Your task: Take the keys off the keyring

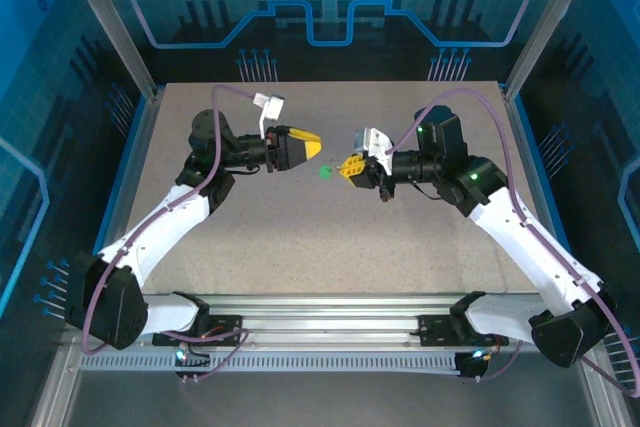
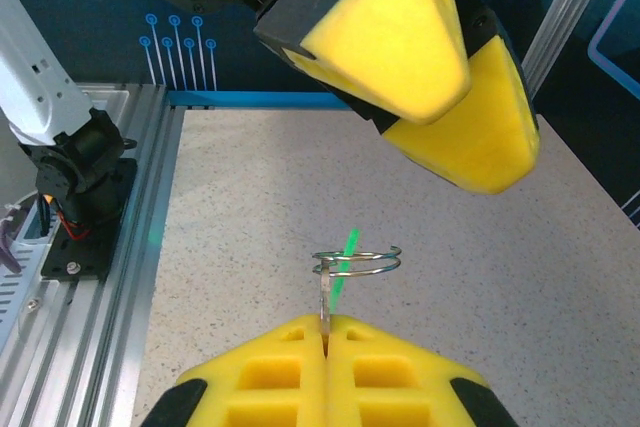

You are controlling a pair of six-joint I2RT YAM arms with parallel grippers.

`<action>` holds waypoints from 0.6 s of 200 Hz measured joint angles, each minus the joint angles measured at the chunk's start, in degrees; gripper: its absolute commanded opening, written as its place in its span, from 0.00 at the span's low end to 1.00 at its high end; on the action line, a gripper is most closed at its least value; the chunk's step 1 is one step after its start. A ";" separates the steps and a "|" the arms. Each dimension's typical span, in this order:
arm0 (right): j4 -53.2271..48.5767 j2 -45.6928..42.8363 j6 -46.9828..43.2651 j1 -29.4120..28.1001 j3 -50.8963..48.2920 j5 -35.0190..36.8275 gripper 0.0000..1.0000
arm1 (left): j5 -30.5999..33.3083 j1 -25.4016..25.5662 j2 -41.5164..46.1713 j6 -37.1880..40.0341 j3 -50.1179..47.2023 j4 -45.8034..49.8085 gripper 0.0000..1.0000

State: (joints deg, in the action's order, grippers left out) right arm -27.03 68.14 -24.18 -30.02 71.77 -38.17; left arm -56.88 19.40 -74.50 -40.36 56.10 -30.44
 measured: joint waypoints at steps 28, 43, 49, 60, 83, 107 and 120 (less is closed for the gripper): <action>-0.04 1.20 -0.02 0.22 0.76 -1.40 0.00 | -2.84 1.62 -1.66 -0.72 0.72 -0.09 0.48; -0.04 1.53 -0.02 0.44 0.98 -1.88 0.00 | -4.02 2.67 -2.36 -1.29 1.03 -0.26 0.48; -0.02 1.55 -0.02 0.48 1.01 -1.99 0.00 | -4.44 2.95 -2.56 -1.49 1.22 -0.26 0.48; -0.04 1.55 0.00 0.63 1.01 -2.38 0.00 | -4.94 3.21 -2.82 -1.68 1.55 -0.31 0.48; -0.02 1.53 0.00 0.83 1.01 -2.99 0.00 | -5.64 3.26 -3.04 -1.70 1.95 -0.85 0.50; -0.02 1.53 0.17 0.85 1.01 -3.23 0.00 | -6.03 3.39 -3.26 -1.73 2.05 -1.09 0.48; 0.00 1.53 0.22 0.87 1.01 -3.30 0.00 | -6.36 3.63 -3.48 -1.70 2.29 -1.07 0.48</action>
State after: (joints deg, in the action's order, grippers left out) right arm -27.03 69.67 -23.97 -29.15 72.77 -41.47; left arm -63.24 23.03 -77.97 -42.06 58.39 -31.51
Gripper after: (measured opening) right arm 0.039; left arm 0.482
